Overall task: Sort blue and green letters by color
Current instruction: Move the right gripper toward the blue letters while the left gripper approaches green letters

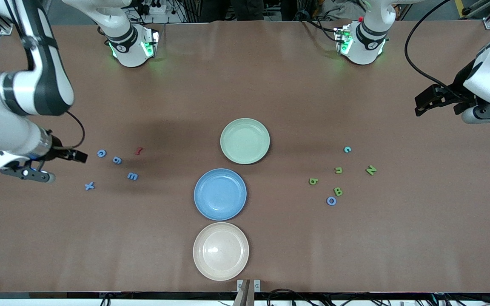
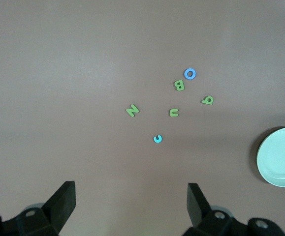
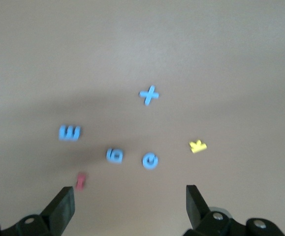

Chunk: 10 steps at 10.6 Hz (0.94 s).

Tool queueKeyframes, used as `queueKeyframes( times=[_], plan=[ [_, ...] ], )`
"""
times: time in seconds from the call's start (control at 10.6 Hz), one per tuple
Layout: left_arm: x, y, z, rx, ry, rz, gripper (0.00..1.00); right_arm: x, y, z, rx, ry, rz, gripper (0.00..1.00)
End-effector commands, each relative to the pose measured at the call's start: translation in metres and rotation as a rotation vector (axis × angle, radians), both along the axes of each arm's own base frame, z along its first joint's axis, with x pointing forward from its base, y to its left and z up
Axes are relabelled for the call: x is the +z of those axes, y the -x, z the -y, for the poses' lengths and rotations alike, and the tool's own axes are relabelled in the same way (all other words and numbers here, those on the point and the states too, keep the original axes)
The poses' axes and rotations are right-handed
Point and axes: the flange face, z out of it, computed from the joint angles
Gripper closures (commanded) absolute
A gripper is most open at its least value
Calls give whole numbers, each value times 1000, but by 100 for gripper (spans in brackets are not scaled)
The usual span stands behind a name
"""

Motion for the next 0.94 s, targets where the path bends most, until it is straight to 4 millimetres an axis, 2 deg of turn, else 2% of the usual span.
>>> queueKeyframes(
  times=[0.0,0.19,0.38,0.57,0.85],
  plan=[
    [6,5,-1,-14,17,-4,0,103,4,-15,85,-138,-37,0],
    [5,5,-3,-22,23,-8,0,157,17,-21,92,-152,35,0],
    [-3,4,-4,-67,31,-25,0,200,25,-18,85,-140,89,0],
    [-25,3,-4,-69,27,-69,0,215,34,-9,68,-128,78,0],
    [-64,-1,-4,-77,25,-78,0,215,37,-2,55,-122,66,0]
  ],
)
